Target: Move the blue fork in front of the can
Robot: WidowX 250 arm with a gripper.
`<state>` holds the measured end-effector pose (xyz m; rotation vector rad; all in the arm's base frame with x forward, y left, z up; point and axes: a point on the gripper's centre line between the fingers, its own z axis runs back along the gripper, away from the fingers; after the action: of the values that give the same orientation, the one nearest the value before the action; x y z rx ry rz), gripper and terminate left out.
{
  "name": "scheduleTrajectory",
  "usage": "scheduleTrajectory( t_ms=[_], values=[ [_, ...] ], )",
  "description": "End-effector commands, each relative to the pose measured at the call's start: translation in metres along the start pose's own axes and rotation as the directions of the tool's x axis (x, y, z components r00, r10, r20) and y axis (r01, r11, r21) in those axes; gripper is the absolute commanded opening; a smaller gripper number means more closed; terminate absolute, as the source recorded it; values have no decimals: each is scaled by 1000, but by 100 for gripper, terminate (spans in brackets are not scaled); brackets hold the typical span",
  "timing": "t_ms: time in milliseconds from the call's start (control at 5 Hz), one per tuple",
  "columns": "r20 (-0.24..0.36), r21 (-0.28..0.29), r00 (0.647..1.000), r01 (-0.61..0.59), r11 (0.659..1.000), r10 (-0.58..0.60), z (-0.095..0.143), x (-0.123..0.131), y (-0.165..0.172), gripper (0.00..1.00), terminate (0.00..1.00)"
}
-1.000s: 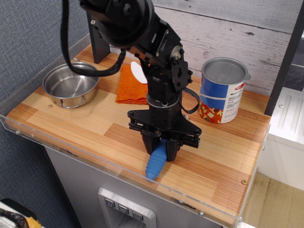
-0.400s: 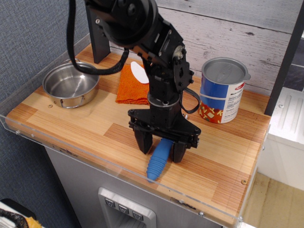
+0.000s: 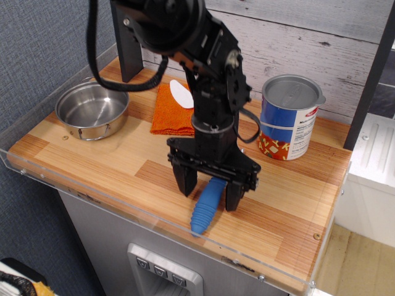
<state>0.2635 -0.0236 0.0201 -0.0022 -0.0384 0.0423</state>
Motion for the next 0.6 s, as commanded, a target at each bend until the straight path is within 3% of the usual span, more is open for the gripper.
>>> scheduleTrajectory(
  t_ms=[0,400],
  values=[
    [86,15,996,38,999,-39,67,19,11,100,0],
    [28,83,991,131,988,-134,100,26,42,100,0]
  ],
)
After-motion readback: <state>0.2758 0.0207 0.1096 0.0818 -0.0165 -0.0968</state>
